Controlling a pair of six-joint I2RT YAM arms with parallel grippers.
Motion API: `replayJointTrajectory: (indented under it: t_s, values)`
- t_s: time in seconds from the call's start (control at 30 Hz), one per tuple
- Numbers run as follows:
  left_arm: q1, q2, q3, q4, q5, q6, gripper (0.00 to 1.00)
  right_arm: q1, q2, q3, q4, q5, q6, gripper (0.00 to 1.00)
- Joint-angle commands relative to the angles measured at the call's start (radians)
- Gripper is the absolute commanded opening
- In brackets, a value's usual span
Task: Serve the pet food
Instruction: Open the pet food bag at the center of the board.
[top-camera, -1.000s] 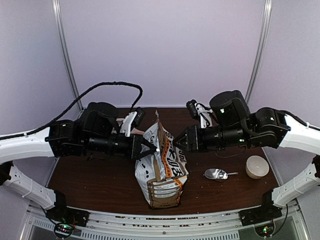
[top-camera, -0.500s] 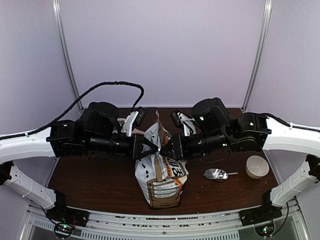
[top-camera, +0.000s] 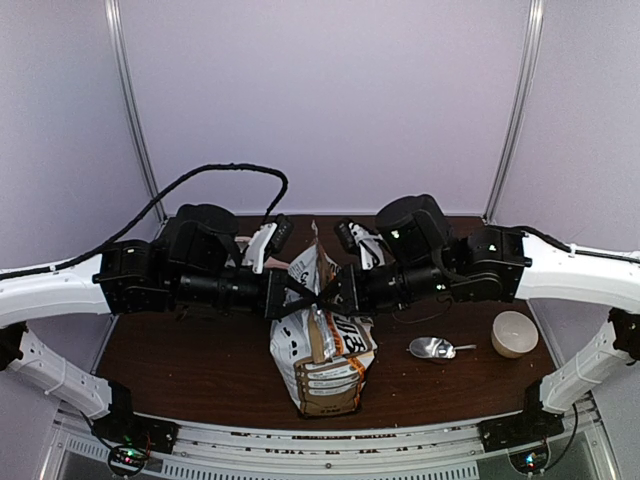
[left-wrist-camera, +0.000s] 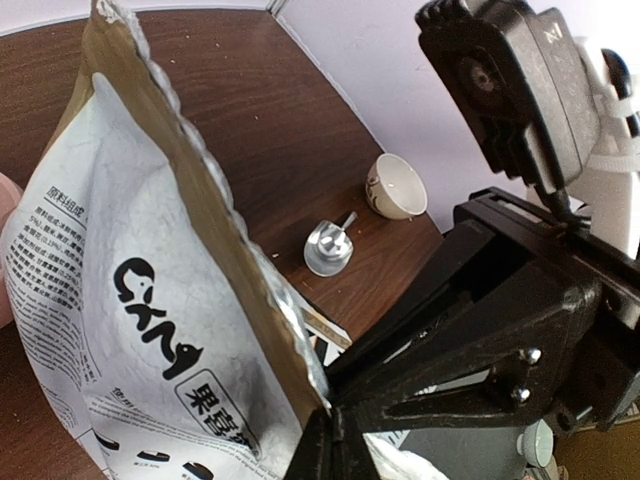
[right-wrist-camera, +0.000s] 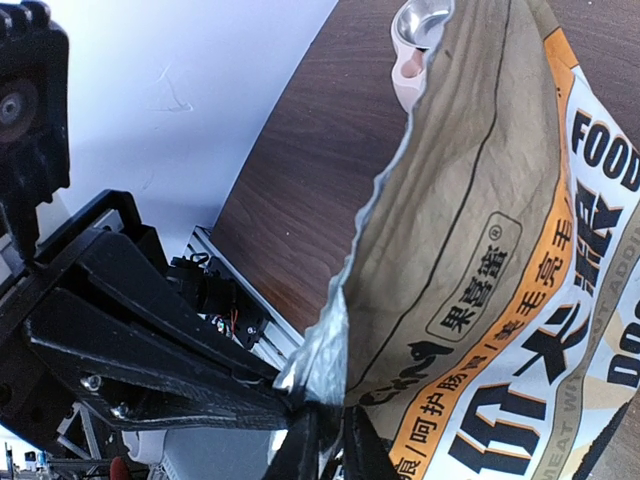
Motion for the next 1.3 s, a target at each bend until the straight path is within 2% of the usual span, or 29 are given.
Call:
replayJointTrajectory:
  t_s: [0.0,0.17,0.3,0.37,0.47,0.8,1.13,1.27]
  values:
    - [0.008,0.001,0.020,0.058,-0.007,0.019,0.00,-0.008,0.019,0.001,0.063,-0.062,-0.010,0.05]
    - [0.009,0.001,0.018,0.057,-0.011,0.019,0.00,-0.013,0.005,-0.060,0.205,-0.147,0.015,0.00]
    - [0.008,-0.002,0.018,0.057,-0.014,0.023,0.00,-0.012,0.006,-0.060,0.202,-0.143,0.000,0.00]
    - [0.008,-0.003,0.018,0.060,-0.013,0.024,0.00,-0.007,0.009,-0.040,0.151,-0.098,-0.019,0.00]
    - [0.008,-0.003,0.022,0.063,-0.012,0.027,0.00,0.018,0.035,0.039,-0.026,0.050,-0.069,0.00]
    - [0.008,-0.001,0.037,0.049,-0.025,0.028,0.00,0.102,0.211,0.319,-0.468,0.393,-0.134,0.00]
    - [0.011,-0.021,0.031,0.037,-0.045,0.028,0.00,0.114,0.256,0.362,-0.571,0.515,-0.125,0.00]
    - [0.017,-0.023,0.032,0.026,-0.034,0.028,0.00,0.108,0.237,0.354,-0.554,0.494,-0.108,0.00]
